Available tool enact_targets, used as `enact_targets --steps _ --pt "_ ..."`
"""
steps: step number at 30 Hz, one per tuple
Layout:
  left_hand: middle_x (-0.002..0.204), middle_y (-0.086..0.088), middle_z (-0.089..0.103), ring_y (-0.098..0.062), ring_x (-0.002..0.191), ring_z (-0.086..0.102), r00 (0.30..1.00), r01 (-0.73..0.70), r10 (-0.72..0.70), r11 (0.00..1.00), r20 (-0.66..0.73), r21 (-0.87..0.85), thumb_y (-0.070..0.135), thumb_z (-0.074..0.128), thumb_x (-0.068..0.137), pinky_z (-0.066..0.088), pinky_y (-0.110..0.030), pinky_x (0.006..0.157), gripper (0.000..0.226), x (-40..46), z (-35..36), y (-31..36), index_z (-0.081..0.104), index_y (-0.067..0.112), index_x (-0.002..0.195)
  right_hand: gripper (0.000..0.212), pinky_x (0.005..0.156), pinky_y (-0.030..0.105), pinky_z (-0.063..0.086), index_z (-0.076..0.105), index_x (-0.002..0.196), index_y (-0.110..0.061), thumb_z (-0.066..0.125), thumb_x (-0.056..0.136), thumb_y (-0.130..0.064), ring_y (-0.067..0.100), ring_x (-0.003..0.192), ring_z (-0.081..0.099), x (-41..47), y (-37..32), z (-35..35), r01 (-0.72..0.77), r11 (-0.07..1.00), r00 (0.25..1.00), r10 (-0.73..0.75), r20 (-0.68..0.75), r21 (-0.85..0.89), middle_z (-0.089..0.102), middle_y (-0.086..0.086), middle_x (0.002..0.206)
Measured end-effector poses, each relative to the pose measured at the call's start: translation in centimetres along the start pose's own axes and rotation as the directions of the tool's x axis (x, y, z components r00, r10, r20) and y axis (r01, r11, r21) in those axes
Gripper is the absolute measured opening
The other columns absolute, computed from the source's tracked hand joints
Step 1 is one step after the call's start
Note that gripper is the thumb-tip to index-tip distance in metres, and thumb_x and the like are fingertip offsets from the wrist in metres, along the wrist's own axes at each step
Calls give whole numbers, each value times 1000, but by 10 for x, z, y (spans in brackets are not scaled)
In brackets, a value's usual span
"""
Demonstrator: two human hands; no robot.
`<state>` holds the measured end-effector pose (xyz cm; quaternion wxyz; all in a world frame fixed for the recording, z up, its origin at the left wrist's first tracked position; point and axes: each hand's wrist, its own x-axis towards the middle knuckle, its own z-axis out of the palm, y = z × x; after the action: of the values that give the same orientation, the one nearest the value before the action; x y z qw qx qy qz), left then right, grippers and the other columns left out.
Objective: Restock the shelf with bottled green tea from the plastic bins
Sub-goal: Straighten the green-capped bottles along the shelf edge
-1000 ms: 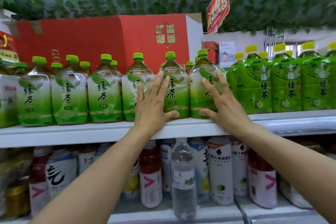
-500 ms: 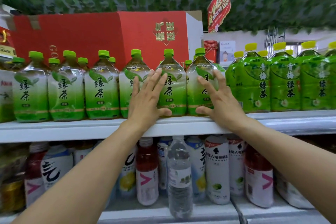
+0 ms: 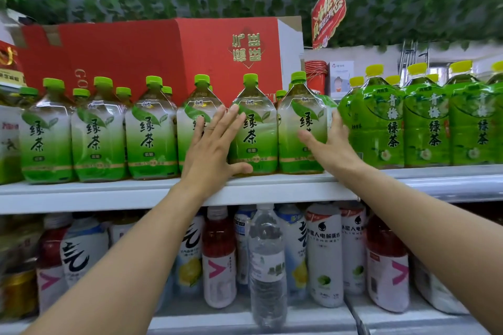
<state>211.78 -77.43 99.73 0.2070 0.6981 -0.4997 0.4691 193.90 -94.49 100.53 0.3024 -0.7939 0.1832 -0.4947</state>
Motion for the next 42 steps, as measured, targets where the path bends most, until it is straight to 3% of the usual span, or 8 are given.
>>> enact_targets --steps 7,15,21,26,30,35,40,42 --pt "165 14 -6 -9 152 -13 1000 4 -4 999 -2 -38 55 68 85 -14 -40 123 99 1 5 -1 8 28 159 76 107 39 39 17 149 -18 64 92 -39 21 122 51 12 4 8 -89 993 995 85 47 83 52 1 133" --pt "164 10 -14 -12 151 -19 1000 -3 2 999 30 34 64 63 82 -14 -39 123 109 2 1 -4 -1 24 160 87 110 46 39 28 147 -22 71 79 -57 23 124 52 17 8 7 -176 968 984 170 51 180 54 -2 134" --pt "166 10 -12 -10 149 -22 999 -15 12 997 47 81 70 59 80 -18 -41 121 111 5 0 -7 -4 24 159 88 118 51 11 21 155 -32 31 84 -82 24 149 16 28 0 6 -362 866 932 335 138 344 18 -2 163" --pt "167 7 -11 -9 146 -26 998 -13 10 999 63 38 62 64 82 -22 -37 118 111 6 1 -6 -4 22 159 73 96 48 49 66 111 -32 17 87 -81 26 113 62 35 1 9 -388 745 915 380 134 543 68 6 119" --pt "167 7 -8 -9 148 -24 999 -14 14 1000 35 -12 58 69 80 -25 -35 117 112 6 5 -6 -1 22 159 79 101 51 47 65 120 -27 15 88 -79 27 114 63 36 2 10 -396 743 914 375 155 539 69 7 120" --pt "167 7 -8 -12 151 -21 1000 -5 5 1000 21 -22 57 69 81 -25 -36 118 111 5 7 -6 -1 21 160 70 103 54 46 66 100 -29 16 90 -77 26 110 64 32 0 8 -398 759 913 383 142 514 71 3 106" --pt "168 5 -5 -12 152 -19 1000 -8 8 1000 18 -18 58 68 82 -22 -36 119 109 2 5 -5 2 20 160 109 114 59 29 52 138 -29 20 62 -100 28 134 47 29 4 10 -383 785 917 387 98 486 53 6 144" --pt "168 4 -5 -14 153 -18 1000 -6 6 1000 5 -13 60 69 82 -21 -34 120 110 1 4 -5 3 19 160 95 117 46 24 33 151 -25 20 80 -87 23 141 35 24 0 11 -258 882 960 282 -1 394 37 2 155"
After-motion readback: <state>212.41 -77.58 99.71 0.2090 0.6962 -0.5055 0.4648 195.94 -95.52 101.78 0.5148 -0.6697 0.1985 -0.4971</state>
